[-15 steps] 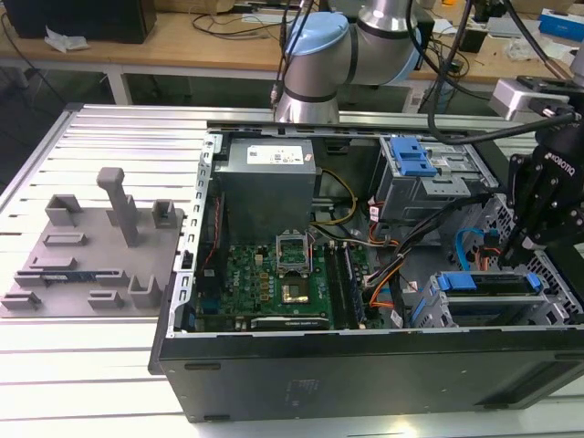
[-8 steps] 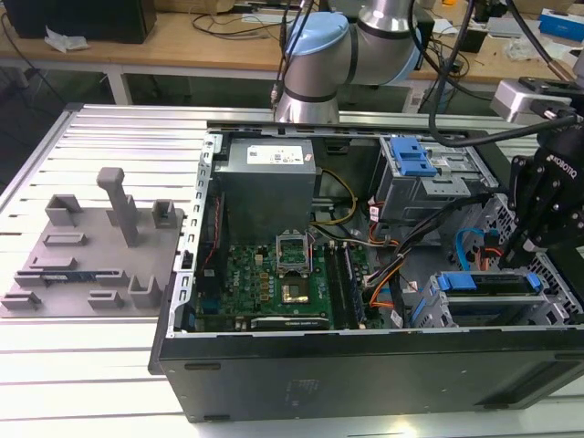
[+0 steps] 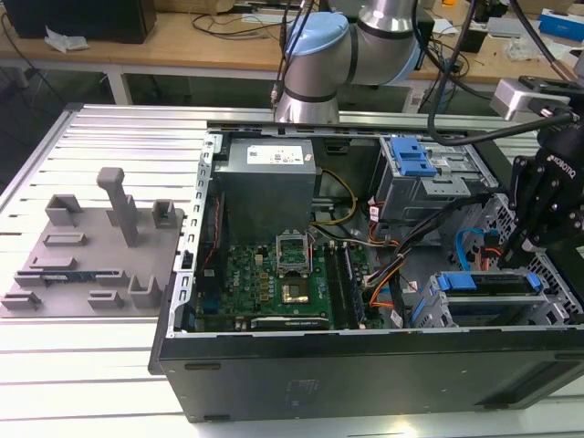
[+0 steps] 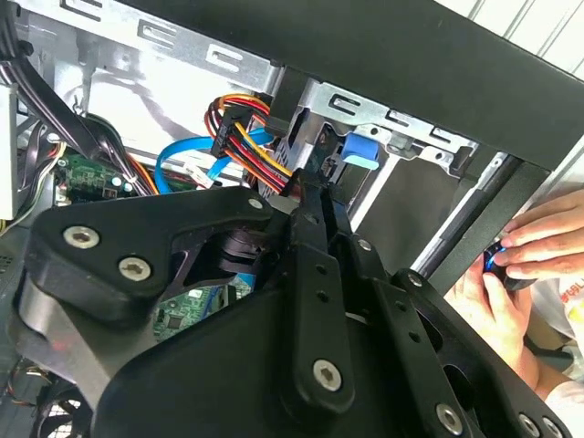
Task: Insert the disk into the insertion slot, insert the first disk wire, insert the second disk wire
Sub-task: 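Insert the first disk wire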
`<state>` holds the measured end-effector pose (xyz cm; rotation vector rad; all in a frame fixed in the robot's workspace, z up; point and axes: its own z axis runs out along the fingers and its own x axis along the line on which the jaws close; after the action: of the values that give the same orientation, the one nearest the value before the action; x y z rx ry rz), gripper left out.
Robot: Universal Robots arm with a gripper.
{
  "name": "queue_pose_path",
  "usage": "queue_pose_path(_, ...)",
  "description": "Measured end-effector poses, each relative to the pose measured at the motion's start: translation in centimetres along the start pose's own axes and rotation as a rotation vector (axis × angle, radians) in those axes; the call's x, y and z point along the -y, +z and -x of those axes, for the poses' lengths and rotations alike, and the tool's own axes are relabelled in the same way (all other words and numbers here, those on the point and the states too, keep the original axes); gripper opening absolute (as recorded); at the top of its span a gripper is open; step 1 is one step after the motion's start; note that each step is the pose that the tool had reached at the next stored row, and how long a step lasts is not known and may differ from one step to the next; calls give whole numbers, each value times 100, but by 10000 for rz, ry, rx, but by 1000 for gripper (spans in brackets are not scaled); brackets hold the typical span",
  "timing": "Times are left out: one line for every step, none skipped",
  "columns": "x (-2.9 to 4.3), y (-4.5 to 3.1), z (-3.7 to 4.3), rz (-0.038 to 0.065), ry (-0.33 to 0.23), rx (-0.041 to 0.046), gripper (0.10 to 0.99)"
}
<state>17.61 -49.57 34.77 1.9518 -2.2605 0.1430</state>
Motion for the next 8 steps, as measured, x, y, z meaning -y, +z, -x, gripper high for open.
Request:
queue_pose_path(1, 0, -4, 2, 10, -1, 165)
queue_pose_path(2, 1, -6, 3, 18, 0, 165)
queue_pose_path(3, 1, -6, 5, 22, 0, 165)
queue_pose_path(5, 1, -8, 4, 25, -1, 165)
queue_pose_path(5, 1, -9, 5, 26, 1, 165)
queue_pose_path(5, 1, -9, 5, 26, 1, 165)
queue_pose_path(6, 1, -10, 5, 26, 0, 165)
queue_pose_path(7, 2, -10, 5, 26, 1, 165)
